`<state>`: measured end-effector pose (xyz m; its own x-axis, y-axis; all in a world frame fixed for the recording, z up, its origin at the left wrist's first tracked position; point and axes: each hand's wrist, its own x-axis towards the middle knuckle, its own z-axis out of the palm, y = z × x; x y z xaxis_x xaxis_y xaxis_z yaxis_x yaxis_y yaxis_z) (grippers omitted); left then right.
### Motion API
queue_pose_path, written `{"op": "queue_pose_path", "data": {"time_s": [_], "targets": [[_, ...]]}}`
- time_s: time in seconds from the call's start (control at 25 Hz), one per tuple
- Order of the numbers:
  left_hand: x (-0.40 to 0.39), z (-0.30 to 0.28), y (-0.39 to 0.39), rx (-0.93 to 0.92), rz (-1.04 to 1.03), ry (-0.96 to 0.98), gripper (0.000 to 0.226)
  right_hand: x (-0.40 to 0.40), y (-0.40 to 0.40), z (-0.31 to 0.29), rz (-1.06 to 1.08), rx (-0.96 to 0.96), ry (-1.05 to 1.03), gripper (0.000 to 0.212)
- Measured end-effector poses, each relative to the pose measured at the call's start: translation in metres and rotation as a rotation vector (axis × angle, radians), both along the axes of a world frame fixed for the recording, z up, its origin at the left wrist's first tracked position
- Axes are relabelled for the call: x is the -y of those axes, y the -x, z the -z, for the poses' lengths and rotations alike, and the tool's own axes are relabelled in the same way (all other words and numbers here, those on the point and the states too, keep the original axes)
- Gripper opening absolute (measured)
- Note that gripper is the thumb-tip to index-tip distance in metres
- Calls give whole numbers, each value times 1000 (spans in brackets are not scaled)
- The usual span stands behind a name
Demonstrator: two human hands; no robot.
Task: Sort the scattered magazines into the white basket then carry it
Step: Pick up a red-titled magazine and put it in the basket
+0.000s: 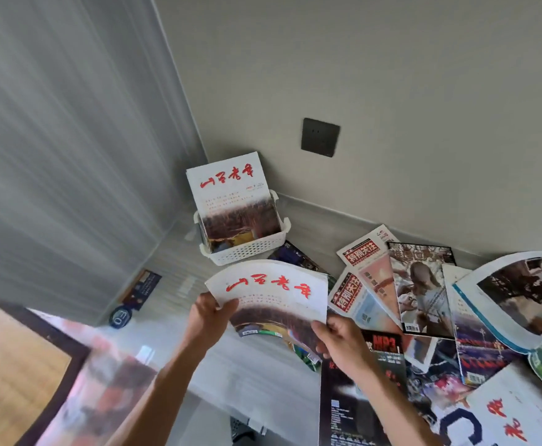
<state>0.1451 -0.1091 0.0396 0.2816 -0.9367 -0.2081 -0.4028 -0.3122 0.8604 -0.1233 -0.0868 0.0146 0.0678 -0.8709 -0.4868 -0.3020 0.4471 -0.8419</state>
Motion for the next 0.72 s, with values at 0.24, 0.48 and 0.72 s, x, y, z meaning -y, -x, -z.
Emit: {"op": "queue_pose_path", "data": {"time_s": [0.24,0.48,0.72], "targets": [[-21,8,-29,-27,79,-3,43,-10,-32,17,36,-61,-27,12],[15,-12,-45,-154,-154,125,12,49,-53,-40,110,-34,222,12],[119,-51,-67,-394,-336,213,14,193,-108,-98,281,112,448,22]]}}
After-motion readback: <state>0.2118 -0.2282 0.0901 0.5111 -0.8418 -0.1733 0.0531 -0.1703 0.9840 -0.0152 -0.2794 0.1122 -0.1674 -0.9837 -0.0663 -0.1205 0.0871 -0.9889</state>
